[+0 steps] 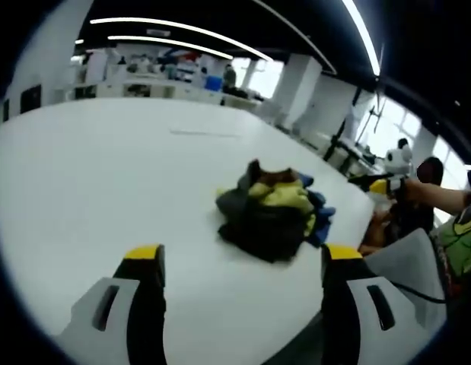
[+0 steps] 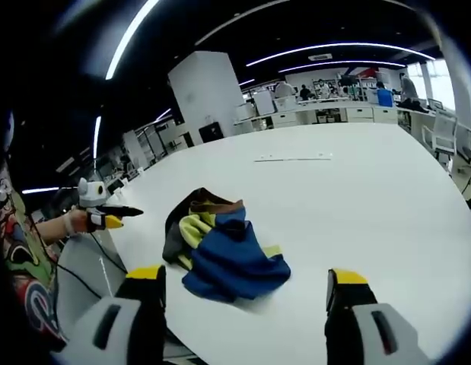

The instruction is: Fold the garment on the visible template until the final outline fits inside the template.

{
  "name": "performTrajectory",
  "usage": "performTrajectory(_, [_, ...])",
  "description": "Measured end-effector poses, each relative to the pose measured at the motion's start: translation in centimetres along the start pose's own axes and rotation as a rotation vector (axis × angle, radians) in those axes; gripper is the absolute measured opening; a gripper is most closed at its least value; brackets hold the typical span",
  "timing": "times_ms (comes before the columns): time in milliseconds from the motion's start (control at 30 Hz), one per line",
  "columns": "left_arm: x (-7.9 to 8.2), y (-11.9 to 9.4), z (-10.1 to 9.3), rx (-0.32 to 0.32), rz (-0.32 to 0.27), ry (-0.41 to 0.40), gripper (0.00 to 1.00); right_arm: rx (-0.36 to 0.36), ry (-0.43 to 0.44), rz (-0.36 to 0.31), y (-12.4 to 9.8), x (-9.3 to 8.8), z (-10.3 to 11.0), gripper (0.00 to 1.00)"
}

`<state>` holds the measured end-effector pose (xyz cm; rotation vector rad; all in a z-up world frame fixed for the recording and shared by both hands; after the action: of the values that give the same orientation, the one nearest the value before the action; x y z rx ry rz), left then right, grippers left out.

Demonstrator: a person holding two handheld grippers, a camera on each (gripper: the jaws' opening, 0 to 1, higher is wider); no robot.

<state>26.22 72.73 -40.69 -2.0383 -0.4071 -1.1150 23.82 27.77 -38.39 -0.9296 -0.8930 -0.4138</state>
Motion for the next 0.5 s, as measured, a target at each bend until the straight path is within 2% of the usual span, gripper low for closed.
performTrajectory(500, [0.02,0.02,-0.72,0.001,-0.005,-0.002,0.78,-0.001,0.002,0.012,-0.15,-0.33,-0.42,0.84])
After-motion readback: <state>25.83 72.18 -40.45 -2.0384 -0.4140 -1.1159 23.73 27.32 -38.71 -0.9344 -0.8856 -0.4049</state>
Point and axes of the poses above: the point that each gripper's makers call its tool centre point, and the gripper's own axes: y roughly forward along the fingers, z roughly to its left, x roughly out of its top, the point moved 10 cm from there along -y, roughly backward along the fingers, and after that the axes turned 1 degree about -x, right-handed, at the moved point
